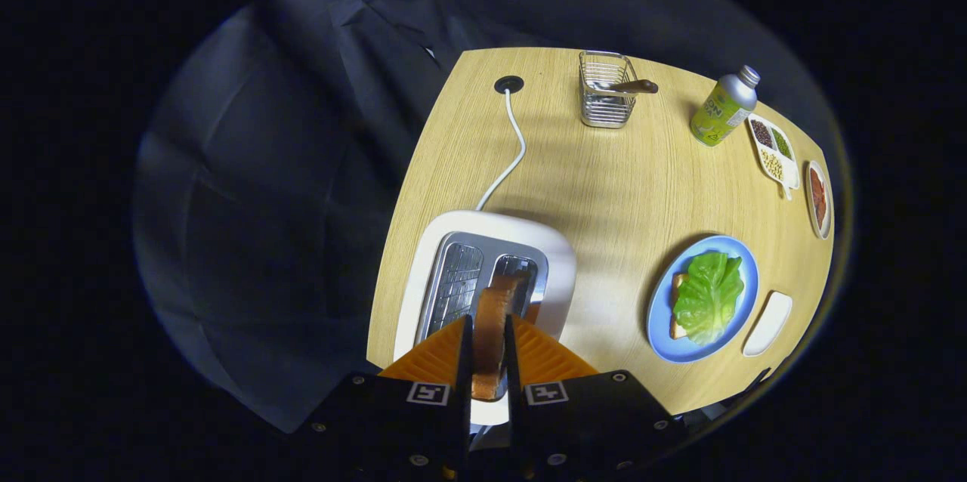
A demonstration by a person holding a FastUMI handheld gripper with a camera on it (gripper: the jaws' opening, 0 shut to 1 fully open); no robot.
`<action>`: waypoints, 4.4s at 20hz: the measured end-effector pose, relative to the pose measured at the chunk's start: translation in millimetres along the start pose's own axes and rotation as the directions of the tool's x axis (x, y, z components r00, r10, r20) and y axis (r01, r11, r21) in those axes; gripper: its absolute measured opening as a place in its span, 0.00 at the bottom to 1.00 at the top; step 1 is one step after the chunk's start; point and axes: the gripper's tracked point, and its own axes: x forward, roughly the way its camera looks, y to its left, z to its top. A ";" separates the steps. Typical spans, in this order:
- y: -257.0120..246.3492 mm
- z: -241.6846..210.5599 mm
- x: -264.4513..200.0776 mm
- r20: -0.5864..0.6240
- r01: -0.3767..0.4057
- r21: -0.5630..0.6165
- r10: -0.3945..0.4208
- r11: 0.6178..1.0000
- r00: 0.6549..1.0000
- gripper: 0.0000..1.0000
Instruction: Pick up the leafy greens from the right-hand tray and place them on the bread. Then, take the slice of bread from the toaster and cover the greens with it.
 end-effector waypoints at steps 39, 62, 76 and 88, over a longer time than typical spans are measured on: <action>-229.7 -20.9 -66.2 0.204 -0.397 0.183 0.360 0.899 0.910 0.13; -304.2 2.7 -55.2 0.429 -0.270 0.124 0.194 0.955 0.882 0.78; -313.0 50.0 -276.7 0.826 0.054 -0.070 0.028 0.996 0.563 0.99; -332.7 43.2 -430.8 0.977 0.293 0.040 -0.099 0.955 0.190 0.98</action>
